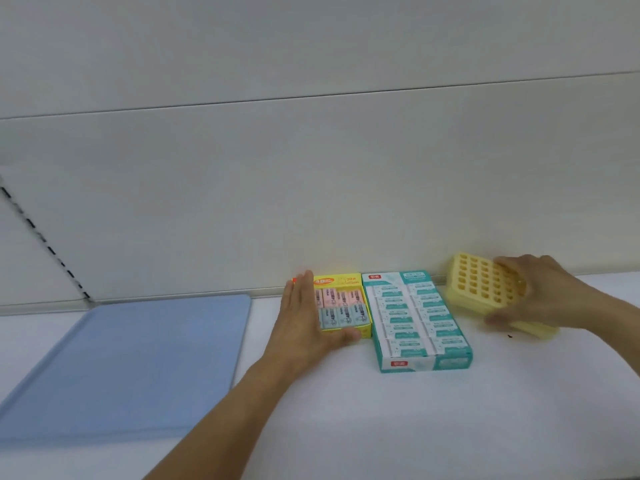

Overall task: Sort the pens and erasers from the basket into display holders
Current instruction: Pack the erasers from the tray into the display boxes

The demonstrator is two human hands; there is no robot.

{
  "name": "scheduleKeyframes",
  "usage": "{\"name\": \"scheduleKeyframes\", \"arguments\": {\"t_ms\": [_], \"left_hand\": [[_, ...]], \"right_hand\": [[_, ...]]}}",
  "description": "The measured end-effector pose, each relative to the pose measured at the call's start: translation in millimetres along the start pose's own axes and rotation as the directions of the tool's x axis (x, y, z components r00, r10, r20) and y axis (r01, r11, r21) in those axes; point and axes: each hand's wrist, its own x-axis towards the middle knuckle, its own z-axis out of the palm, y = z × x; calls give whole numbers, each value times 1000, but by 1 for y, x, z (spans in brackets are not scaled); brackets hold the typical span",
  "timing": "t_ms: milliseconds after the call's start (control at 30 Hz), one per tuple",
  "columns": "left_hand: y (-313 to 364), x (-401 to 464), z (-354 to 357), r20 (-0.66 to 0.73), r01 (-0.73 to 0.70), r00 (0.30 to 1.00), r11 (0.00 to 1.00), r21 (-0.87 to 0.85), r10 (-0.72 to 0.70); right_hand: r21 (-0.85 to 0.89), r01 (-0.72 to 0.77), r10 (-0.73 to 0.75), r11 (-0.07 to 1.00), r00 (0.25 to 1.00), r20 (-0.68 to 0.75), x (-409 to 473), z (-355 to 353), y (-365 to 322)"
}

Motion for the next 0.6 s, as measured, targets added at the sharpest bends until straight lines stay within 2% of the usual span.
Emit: {"name": "scheduleKeyframes", "arguments": {"t_ms": [100,233,267,333,400,500,600], "left_hand": [[6,2,6,-18,-29,999,1000,11,29],[0,-4,-7,26,-42,999,999,4,42],[-8,-7,-16,5,-53,999,997,57,53],[-34,-15,-37,-20,-71,997,951,300,81],[-70,-27,-60,53,-80,997,887,454,63],[-117,-47,-82,170,-79,985,947,310,26],[-148,-58,-94,134,-60,991,960,272,24]], "right_hand": [[116,-10,17,993,998,-59,-4,-8,-14],[240,63,-33,969,992,-125,-16,-12,-57],[270,83,-48,959,990,-135,-21,-13,-72],[321,144,-102,936,984,-146,-30,-13,-103],[343,205,-168,917,976,-135,-39,-9,-140],[305,343,-317,889,939,-131,-44,13,-202],[211,508,-499,835,861,-98,-45,43,-265]]}}
